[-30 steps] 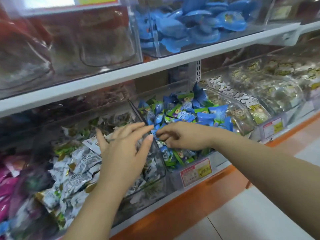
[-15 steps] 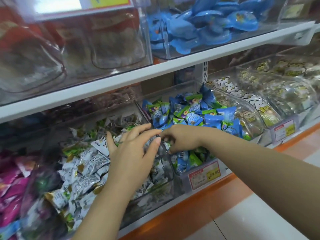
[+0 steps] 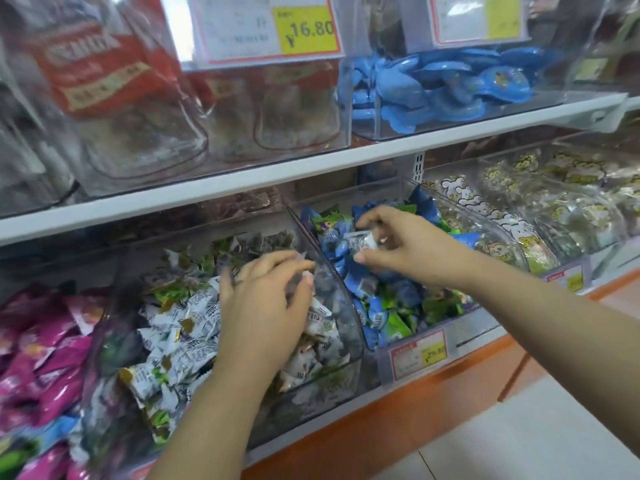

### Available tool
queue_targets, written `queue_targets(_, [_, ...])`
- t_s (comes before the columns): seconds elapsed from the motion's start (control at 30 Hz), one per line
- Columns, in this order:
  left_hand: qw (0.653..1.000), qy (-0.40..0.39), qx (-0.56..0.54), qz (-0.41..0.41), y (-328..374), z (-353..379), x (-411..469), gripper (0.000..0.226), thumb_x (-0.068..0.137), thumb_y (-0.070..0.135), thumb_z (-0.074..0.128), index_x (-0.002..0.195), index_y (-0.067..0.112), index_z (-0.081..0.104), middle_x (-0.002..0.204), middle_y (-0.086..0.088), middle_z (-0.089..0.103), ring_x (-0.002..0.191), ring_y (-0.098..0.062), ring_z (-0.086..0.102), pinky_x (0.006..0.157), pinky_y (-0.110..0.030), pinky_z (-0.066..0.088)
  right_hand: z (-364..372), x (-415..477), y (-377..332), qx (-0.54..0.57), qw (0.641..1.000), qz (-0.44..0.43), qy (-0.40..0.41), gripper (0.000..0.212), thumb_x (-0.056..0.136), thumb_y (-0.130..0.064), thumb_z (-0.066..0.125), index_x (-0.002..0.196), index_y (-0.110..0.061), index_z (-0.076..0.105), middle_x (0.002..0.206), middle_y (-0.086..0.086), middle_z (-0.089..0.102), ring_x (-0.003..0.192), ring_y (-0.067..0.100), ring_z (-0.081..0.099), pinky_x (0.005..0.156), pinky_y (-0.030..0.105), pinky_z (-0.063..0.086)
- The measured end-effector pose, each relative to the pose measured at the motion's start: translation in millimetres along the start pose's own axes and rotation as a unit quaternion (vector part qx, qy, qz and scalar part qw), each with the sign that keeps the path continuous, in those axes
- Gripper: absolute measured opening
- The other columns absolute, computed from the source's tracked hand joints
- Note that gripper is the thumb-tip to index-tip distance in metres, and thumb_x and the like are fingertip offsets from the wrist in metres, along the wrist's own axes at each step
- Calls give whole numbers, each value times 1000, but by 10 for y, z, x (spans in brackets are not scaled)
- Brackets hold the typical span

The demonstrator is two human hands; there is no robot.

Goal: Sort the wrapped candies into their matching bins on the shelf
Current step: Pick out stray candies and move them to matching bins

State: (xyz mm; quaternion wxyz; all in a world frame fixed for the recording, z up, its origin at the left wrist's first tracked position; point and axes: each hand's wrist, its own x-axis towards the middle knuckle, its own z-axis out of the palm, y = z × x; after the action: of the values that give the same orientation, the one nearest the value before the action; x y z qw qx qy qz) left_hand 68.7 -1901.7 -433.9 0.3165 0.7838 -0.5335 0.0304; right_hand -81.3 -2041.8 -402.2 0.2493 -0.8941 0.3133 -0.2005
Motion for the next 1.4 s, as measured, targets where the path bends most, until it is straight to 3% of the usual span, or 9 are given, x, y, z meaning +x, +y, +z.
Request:
queue_targets(0.27, [980,131,-131,-74,-280,-413,-143,18,92,26,54,97,42,59,95,16,54,99,-22,55,95,-51,43,259,62,-562,5,997,-77,7,32,90,-26,63,121,-25,55,110,-8,56,78,-7,53,67,8,39])
queue_targets(0.4, [976,156,-125,-91,-474,-580,-201,20,92,21,54,104,32,65,83,16,49,91,-25,55,94,-51,43,574,169,-856,27,996,-87,-8,35,92,-17,59,126,-24,56,123,0,61,98,13,62,86,28,50])
queue_targets(0.53, [964,206,-130,-104,-675,-726,-237,22,92,14,53,107,21,67,96,-2,55,95,-24,54,82,-26,37,895,279,-1143,20,988,-147,-31,41,91,-6,56,130,-20,56,132,1,58,116,16,56,99,27,43])
queue_targets(0.63, [956,230,-141,-112,-799,-831,-270,20,92,13,53,106,16,67,96,-4,55,86,-19,51,74,-21,30,998,294,-1279,-2,981,-182,-70,48,90,-2,48,130,-27,56,135,2,55,108,28,62,94,40,50])
queue_targets(0.7, [954,234,-155,-104,-843,-885,-301,19,93,13,53,102,23,65,96,-5,56,74,-13,49,72,-22,35,940,286,-1278,-1,985,-161,-59,45,92,-4,47,129,-27,57,135,-2,55,109,25,61,94,30,48])
queue_targets(0.8, [959,209,-164,-100,-831,-918,-342,20,95,17,51,99,34,59,94,4,53,61,-3,47,59,-7,35,748,178,-1187,19,992,-122,-16,36,95,-9,50,125,-26,59,127,-12,58,109,-2,54,83,2,36])
queue_targets(0.9, [964,185,-175,-70,-750,-868,-342,23,95,16,49,102,33,62,95,11,53,67,0,52,57,-5,35,538,-25,-1008,45,994,-95,35,28,93,-11,55,115,-26,64,106,-20,63,91,-19,52,77,-5,36])
queue_targets(1.27, [983,40,-167,59,-65,-334,-277,19,98,23,48,103,39,57,105,25,53,64,-3,50,57,-13,41,69,-741,330,118,971,76,192,18,88,-8,62,94,-24,69,95,-2,71,90,15,66,87,37,52])
queue_targets(1.4, [983,0,-163,81,149,-119,-138,23,97,20,50,97,41,57,104,22,56,80,4,53,61,-7,39,-22,-835,719,55,981,103,154,17,87,-10,64,101,-14,71,101,0,69,93,9,62,75,0,39])
